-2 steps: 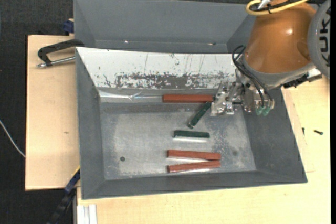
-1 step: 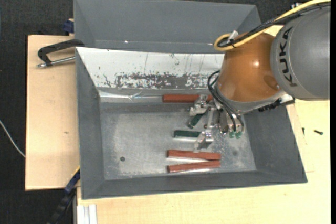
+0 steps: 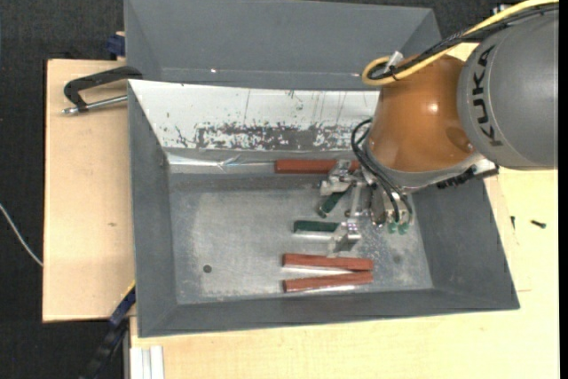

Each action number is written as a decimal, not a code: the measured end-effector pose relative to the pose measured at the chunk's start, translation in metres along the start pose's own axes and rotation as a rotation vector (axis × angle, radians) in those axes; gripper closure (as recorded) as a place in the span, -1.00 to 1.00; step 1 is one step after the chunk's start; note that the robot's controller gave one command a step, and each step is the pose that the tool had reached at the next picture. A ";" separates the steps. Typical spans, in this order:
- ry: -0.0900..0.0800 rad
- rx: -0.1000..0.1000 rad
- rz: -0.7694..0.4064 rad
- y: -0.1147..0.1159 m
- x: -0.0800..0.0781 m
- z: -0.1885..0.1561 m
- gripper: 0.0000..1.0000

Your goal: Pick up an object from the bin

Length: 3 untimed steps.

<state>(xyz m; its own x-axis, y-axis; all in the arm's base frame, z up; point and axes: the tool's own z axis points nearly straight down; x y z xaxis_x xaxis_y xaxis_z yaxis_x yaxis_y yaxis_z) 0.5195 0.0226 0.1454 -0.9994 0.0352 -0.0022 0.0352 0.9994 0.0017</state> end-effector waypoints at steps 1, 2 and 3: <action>-0.001 0.000 0.001 0.000 -0.001 0.002 -1.00; 0.007 0.002 0.007 0.022 0.001 0.040 -1.00; 0.005 -0.010 0.117 -0.008 -0.015 0.068 1.00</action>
Offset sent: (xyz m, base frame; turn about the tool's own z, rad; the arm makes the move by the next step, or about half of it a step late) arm -0.0003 0.0436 -0.0337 -0.0006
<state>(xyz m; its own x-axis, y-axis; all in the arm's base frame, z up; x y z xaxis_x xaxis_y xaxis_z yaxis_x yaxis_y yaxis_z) 0.5341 0.0139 0.0776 -0.9885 0.1512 0.0036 0.1512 0.9884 0.0121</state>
